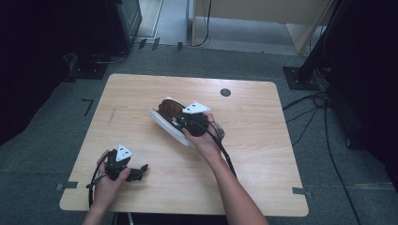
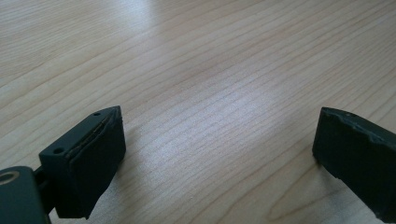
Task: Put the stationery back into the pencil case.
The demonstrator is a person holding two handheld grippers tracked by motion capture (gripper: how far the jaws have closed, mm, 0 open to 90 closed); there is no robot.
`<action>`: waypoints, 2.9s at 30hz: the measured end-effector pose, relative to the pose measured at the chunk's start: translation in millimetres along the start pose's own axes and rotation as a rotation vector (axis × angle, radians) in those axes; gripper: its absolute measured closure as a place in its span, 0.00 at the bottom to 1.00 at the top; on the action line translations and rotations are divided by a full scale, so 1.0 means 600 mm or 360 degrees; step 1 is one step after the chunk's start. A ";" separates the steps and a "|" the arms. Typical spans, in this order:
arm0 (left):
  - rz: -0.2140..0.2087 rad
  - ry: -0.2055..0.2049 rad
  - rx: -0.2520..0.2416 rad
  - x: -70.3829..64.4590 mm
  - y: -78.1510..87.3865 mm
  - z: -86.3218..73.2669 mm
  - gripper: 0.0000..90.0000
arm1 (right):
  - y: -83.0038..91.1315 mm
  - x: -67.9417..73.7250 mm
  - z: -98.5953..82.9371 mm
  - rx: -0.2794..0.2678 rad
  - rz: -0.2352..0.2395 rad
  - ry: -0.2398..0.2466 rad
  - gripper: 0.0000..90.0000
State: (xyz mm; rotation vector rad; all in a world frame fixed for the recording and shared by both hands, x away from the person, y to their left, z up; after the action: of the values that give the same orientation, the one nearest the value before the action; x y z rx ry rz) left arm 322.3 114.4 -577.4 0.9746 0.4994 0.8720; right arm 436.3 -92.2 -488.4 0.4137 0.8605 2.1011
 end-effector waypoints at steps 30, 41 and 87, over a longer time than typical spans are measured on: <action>0.0002 0.0000 -0.0002 0.000 0.000 0.000 0.03 | 0.135 -0.037 -0.019 -0.0075 -0.0021 -0.0106 0.09; 0.0002 -0.0001 -0.0002 0.000 0.000 0.000 0.03 | 0.181 -0.096 -0.101 -0.0034 -0.0180 -0.0237 0.00; 0.0001 0.0004 -0.0004 0.000 0.000 0.000 0.03 | 0.244 -0.220 -0.430 0.0352 -0.0486 -0.0657 0.00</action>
State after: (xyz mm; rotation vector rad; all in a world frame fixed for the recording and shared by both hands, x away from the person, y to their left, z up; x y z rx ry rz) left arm 322.3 114.1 -577.4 0.9715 0.4998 0.8741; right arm 293.9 -372.4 -569.6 0.7521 0.8478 1.5714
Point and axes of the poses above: each handheld gripper's, and its own axes: y roughly backward along the jaws, z roughly out of its top, x roughly to its left, the point moved 8 cm from there along -y, roughly forward along the jaws, and after that the axes turned 14 degrees about x, right-handed, at the moved point
